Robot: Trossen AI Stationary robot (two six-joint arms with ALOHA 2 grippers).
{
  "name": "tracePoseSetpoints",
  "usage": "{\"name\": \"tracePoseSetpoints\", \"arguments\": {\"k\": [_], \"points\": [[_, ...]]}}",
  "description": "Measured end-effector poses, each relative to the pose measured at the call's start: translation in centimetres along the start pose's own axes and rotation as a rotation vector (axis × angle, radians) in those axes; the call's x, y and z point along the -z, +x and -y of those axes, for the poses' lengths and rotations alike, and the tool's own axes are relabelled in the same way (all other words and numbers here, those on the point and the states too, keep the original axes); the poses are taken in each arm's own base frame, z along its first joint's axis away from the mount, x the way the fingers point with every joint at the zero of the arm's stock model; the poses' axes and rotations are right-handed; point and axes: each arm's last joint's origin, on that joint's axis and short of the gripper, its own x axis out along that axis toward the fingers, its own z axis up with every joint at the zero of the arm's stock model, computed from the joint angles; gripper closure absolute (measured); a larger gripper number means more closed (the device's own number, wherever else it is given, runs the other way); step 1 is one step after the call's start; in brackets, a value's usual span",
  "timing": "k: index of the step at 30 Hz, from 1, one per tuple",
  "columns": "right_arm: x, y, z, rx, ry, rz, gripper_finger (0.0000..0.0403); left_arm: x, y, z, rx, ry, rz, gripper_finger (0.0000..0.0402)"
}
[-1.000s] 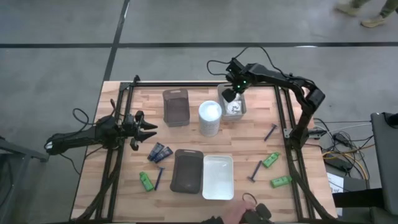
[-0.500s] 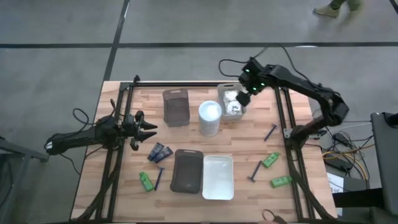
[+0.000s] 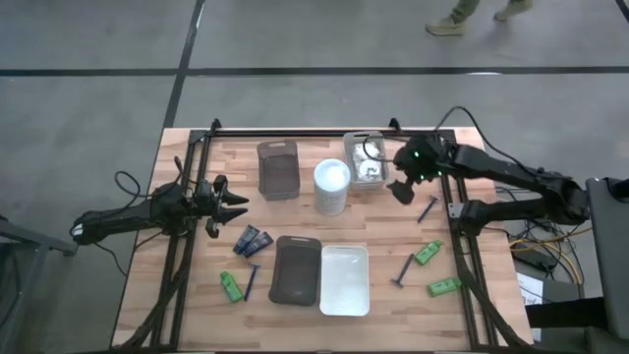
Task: Pick & Place Travel size toiletries
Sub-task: Put the blue razor into the white bin
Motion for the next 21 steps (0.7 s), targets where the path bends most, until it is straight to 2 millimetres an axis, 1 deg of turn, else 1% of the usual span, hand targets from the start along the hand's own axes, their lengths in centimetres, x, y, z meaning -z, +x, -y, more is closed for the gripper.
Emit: {"name": "tracePoseSetpoints", "arguments": {"k": [6, 14, 17, 19, 21], "points": [[1.9, 0.6, -2.4, -0.099, -0.119, 0.140, 0.0061, 0.0, 0.0, 0.0, 0.000, 0.000, 0.000, 0.0250], [4.6, 1.0, -5.8, -0.292, -0.273, 0.361, 0.0086, 0.0, 0.0, 0.0, 0.000, 0.000, 0.000, 0.0250], [5.8, 1.2, -6.7, -0.358, -0.318, 0.394, 0.0096, 0.0, 0.0, 0.0, 0.000, 0.000, 0.000, 0.0250], [6.7, 1.4, -7.3, -0.406, -0.296, 0.385, 0.0101, 0.0, 0.0, 0.0, 0.000, 0.000, 0.000, 0.0250], [7.2, 1.4, -7.8, -0.464, -0.195, 0.345, 0.0107, 0.0, 0.0, 0.0, 0.000, 0.000, 0.000, 0.0250]]}}
